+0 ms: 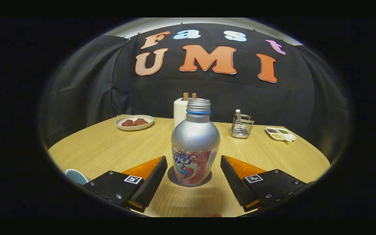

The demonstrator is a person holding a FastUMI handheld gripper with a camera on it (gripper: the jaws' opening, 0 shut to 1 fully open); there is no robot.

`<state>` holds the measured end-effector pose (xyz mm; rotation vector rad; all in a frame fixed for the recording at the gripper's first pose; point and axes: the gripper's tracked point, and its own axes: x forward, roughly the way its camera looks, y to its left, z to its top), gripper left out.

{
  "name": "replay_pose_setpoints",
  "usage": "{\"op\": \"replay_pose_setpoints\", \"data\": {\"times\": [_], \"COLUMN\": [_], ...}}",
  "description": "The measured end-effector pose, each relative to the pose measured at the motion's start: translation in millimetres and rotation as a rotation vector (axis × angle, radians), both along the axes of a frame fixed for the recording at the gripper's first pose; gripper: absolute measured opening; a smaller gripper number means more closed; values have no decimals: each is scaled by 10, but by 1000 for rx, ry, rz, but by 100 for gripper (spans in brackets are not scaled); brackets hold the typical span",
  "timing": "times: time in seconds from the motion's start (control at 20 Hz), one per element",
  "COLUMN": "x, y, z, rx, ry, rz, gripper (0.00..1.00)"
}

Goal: Take the bottle from table, then pour the juice into the cup, finally place the bottle on the coaster

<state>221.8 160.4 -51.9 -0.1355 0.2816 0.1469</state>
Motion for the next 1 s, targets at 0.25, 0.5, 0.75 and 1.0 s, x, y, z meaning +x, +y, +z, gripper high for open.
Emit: {"op": "replay_pose_setpoints", "data": {"times": [0.25, 0.5, 0.75, 1.0], "x": [-402, -776, -1168, -1538], "y": [-110, -247, -483, -706], "z": [294, 561, 805, 970], "rx": [17, 25, 38, 52], "ry": [-39, -69, -99, -131], "rz": [-2, 0, -18, -46], "gripper": [98, 97, 97, 97]}}
